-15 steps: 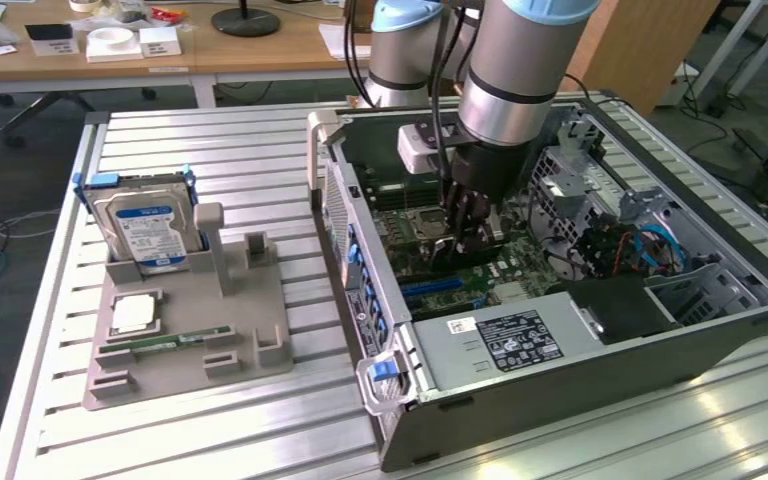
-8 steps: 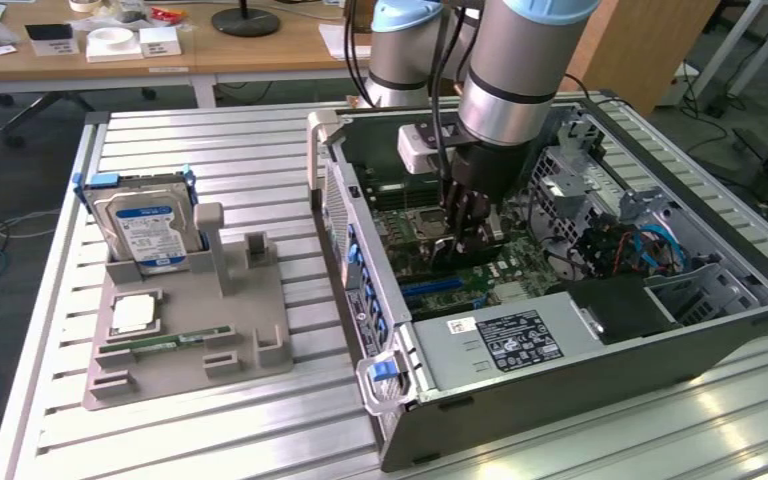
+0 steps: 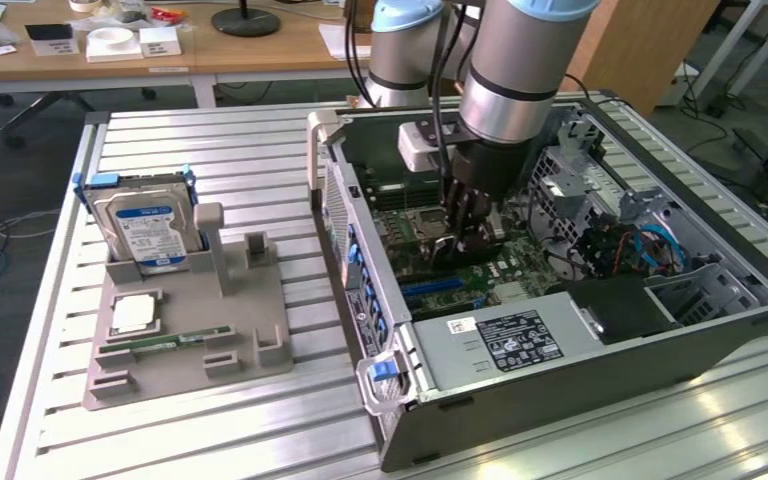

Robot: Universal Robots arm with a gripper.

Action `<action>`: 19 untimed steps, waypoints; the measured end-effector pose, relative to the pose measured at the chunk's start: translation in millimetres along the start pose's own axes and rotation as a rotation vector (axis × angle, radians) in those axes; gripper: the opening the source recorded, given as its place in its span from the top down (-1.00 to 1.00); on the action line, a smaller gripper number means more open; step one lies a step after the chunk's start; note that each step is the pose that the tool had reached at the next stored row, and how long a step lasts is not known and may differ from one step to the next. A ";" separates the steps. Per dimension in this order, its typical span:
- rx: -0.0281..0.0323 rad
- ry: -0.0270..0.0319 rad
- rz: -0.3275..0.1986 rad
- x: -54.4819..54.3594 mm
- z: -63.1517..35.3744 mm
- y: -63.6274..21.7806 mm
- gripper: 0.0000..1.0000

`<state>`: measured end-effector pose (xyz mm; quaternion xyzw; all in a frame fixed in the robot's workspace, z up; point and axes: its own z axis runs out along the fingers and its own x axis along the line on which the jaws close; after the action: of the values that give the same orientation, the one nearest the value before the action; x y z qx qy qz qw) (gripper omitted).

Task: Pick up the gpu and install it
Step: 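Insert the gpu into the slot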

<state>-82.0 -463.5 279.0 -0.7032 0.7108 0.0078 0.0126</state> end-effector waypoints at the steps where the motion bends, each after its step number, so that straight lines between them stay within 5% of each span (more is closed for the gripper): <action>1: 0.0000 -0.0001 0.000 0.9 0.0 -0.1 0.47; 19: 0.0014 0.0001 0.045 4.9 2.7 -0.2 0.47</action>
<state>-81.9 -468.4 276.1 -0.6870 0.7265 0.0076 0.0129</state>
